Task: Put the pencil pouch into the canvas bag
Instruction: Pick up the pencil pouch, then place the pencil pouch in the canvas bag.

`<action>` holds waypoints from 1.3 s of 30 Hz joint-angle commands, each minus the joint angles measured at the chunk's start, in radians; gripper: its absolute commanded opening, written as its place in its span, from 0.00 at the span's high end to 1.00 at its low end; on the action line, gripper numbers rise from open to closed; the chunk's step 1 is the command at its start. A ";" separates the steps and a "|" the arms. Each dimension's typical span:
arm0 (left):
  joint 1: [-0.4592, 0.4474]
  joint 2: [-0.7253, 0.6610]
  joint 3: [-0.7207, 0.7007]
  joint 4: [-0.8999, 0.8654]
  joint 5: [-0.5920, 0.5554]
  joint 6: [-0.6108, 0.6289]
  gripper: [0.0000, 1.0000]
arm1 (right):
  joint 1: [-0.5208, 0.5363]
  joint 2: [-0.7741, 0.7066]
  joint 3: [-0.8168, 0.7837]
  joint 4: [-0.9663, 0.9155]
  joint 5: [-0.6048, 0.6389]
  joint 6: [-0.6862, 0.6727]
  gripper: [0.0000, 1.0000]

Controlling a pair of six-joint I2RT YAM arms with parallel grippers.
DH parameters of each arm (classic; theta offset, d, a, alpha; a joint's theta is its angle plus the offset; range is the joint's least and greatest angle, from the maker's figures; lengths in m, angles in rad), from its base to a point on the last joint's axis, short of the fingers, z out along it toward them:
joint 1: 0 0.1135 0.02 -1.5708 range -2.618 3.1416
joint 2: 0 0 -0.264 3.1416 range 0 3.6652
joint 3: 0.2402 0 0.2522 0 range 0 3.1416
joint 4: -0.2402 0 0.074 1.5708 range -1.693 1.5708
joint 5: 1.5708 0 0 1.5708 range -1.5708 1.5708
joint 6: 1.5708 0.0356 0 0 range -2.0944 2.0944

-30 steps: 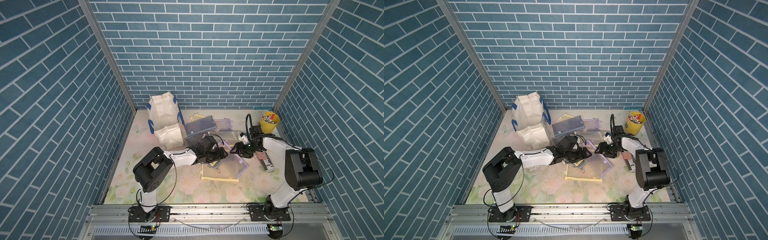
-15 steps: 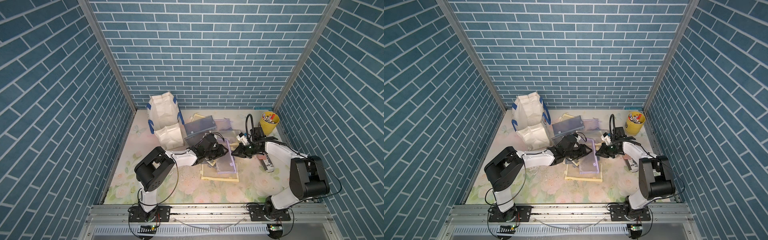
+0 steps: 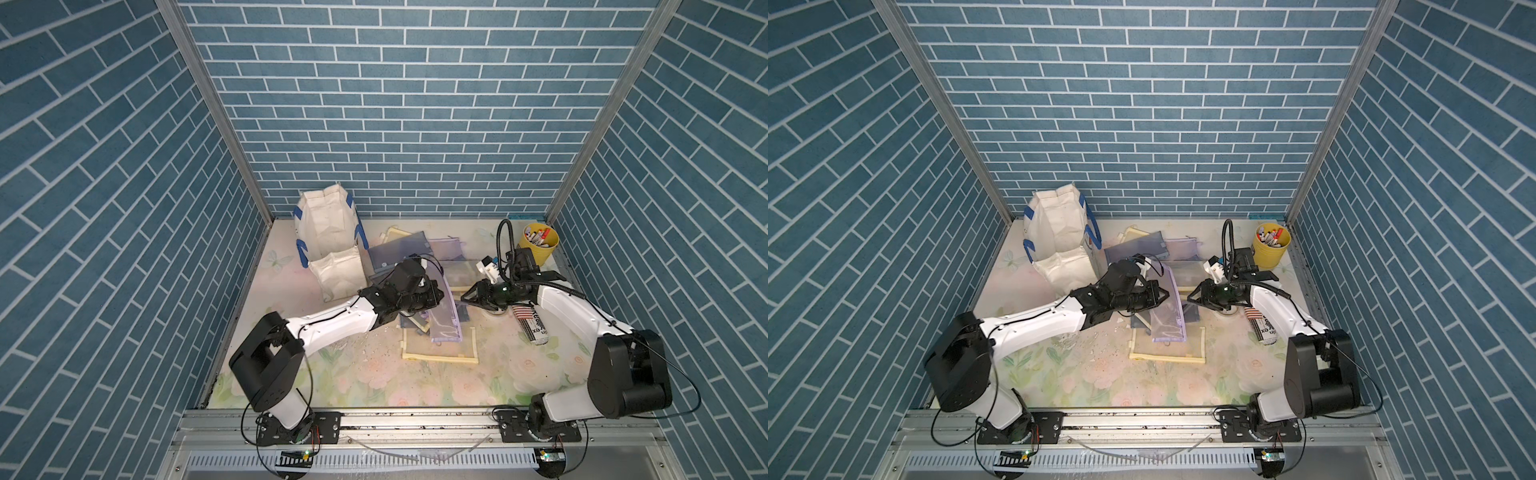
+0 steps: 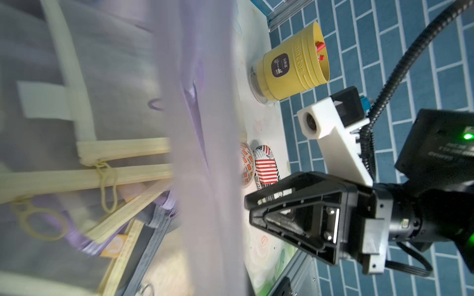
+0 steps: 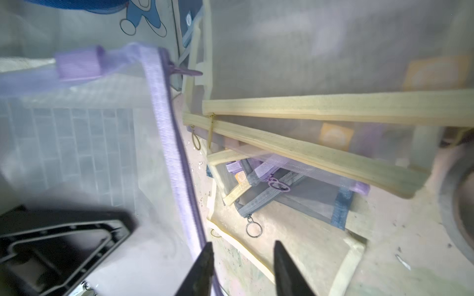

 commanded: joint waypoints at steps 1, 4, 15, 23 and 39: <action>0.054 -0.068 0.174 -0.438 -0.090 0.143 1.00 | 0.004 -0.035 0.108 -0.106 0.116 -0.011 0.49; 0.130 -0.092 0.339 -0.654 -0.156 0.236 1.00 | 0.009 -0.030 0.177 -0.149 0.159 -0.009 0.37; 0.518 0.205 1.220 -1.151 -0.379 0.568 1.00 | 0.112 0.042 0.388 -0.235 0.210 -0.041 0.19; 0.654 0.494 1.559 -1.314 -0.415 0.640 1.00 | 0.124 0.047 0.390 -0.233 0.209 -0.038 0.18; 0.755 0.553 1.235 -1.135 -0.323 0.643 0.99 | 0.124 0.067 0.397 -0.241 0.218 -0.050 0.18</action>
